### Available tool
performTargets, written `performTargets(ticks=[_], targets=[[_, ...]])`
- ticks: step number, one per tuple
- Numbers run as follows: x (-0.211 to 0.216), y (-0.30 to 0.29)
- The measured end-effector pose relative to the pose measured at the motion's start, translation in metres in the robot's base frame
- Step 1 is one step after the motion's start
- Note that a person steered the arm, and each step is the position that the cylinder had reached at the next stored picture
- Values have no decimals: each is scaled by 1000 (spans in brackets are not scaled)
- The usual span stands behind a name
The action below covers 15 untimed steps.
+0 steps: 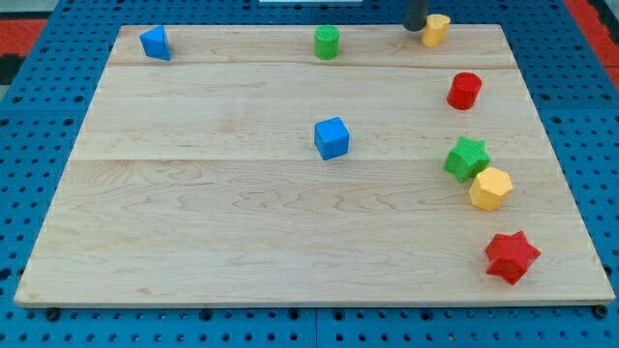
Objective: Push the blue cube to the bottom of blue triangle
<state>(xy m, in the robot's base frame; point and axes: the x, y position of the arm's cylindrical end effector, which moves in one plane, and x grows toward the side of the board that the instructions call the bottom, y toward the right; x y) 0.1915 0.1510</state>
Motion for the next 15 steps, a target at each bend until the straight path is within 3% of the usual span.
performTargets(ticks=[1,2,3,5,7,9,11,14,15], targets=[[30,-22],[97,-41],[103,-83],[52,-106],[84,-125],[46,-141],[73,-148],[73,-167],[77,-147]])
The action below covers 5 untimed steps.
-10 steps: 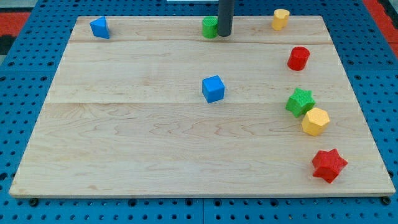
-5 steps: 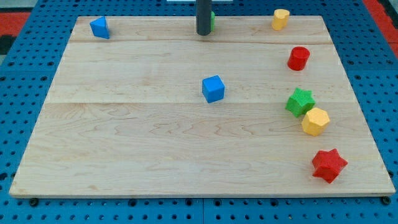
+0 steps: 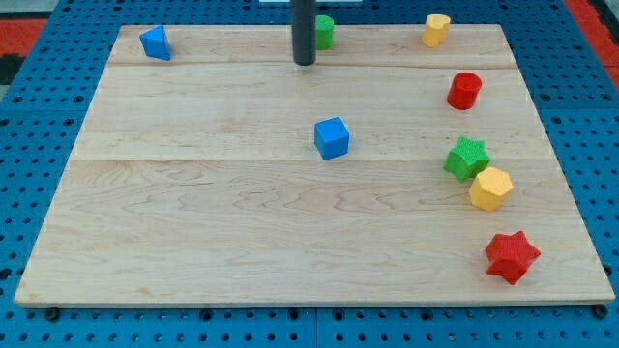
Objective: Push the blue cube to the bottom of blue triangle
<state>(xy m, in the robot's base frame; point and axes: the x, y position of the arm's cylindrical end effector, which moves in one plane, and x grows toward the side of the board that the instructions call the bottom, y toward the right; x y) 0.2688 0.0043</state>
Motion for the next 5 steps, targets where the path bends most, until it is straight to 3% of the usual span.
performTargets(ticks=[1,2,3,5], targets=[[29,37],[85,75],[120,79],[139,-19]])
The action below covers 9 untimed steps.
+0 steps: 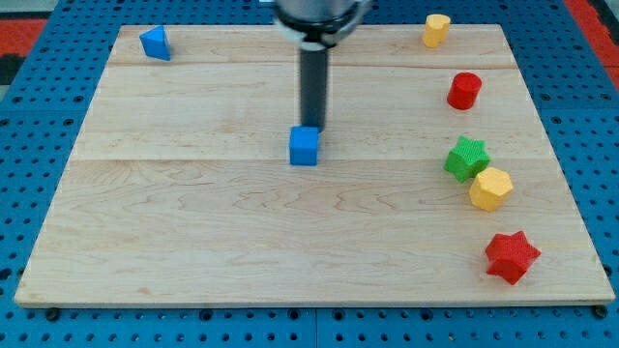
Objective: Push the blue cube to the bottom of blue triangle
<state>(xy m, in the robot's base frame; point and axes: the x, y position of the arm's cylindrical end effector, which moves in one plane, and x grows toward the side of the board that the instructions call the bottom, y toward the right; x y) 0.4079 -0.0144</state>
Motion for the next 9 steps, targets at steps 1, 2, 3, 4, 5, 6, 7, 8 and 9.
performTargets(ticks=[1,2,3,4,5,6,7,8,9], targets=[[24,50],[58,56],[64,-5],[29,-45],[2,-90],[-25,-93],[-34,-101],[-37,-146],[-42,-168]])
